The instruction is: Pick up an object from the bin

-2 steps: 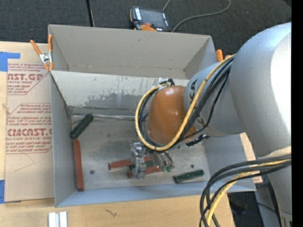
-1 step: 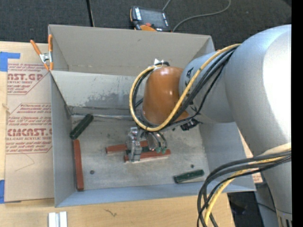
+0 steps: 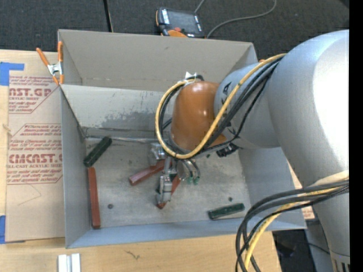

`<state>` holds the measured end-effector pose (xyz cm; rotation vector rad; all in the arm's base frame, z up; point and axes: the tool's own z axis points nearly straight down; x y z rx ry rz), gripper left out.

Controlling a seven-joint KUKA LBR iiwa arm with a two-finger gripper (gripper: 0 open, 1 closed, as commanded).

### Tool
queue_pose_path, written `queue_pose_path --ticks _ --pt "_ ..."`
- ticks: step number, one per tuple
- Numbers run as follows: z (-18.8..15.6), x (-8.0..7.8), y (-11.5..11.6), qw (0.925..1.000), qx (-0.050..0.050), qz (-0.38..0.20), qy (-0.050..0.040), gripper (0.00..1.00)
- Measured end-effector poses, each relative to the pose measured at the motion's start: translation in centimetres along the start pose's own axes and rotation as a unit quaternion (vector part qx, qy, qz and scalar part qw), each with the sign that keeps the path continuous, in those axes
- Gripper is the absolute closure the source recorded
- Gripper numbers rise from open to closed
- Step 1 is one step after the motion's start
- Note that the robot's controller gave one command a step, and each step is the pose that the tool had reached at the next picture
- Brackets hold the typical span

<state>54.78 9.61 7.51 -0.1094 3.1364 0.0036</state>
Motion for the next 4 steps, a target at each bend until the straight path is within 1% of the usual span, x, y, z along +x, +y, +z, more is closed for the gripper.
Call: queue_pose_path --ticks 1,2,3,4 --pt "-0.1 -0.1 0.0 1.0 0.0 0.001 -0.0019 1.0" --pt "-2.8 4.7 2.3 0.9983 0.0 0.058 0.0025 1.0" --pt "-2.7 4.6 2.2 0.9983 0.001 0.059 0.0021 0.0" --pt "0.6 0.2 -4.0 0.997 0.002 0.078 0.0006 0.0"
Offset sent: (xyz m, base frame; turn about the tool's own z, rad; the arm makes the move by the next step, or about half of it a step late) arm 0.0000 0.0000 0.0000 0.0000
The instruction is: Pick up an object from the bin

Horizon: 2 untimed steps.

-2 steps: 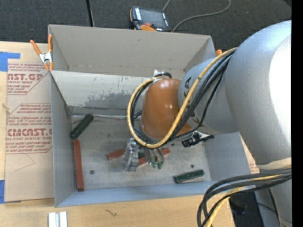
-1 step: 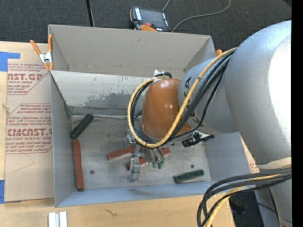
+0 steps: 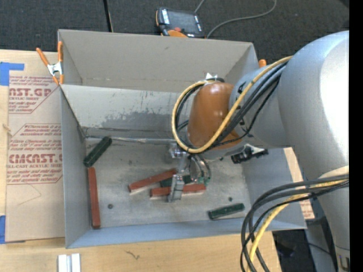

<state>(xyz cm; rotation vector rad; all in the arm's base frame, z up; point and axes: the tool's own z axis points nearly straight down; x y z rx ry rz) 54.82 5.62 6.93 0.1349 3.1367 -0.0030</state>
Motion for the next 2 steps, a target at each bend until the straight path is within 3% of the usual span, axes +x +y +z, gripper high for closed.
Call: queue_pose_path --ticks 1,2 --pt "-0.1 0.2 0.3 1.0 -0.001 -0.002 0.0011 1.0" --pt "-2.7 -4.6 -2.1 0.9275 -0.001 -0.374 -0.0012 1.0"
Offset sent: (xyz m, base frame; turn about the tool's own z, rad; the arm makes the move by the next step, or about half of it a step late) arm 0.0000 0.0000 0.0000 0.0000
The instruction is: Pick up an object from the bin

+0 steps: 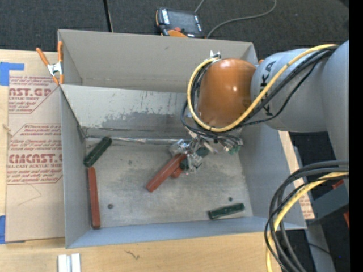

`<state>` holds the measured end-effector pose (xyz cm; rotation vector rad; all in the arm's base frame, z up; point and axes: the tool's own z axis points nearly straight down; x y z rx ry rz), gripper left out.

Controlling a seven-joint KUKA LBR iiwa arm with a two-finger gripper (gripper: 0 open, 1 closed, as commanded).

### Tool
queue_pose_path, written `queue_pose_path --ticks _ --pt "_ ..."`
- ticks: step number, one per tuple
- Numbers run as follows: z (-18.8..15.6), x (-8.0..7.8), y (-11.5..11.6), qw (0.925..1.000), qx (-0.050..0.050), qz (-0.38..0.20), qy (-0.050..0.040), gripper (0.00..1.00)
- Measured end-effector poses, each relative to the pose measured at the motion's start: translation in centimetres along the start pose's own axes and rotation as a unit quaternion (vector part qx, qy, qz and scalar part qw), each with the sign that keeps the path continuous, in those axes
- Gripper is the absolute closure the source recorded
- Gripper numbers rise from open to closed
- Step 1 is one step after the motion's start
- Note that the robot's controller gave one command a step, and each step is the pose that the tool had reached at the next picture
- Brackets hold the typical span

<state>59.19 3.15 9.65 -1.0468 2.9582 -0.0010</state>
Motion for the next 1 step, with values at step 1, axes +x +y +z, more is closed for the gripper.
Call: queue_pose_path --ticks 1 --pt "-13.61 -0.41 1.03 1.0 0.002 -0.002 -0.003 1.0"
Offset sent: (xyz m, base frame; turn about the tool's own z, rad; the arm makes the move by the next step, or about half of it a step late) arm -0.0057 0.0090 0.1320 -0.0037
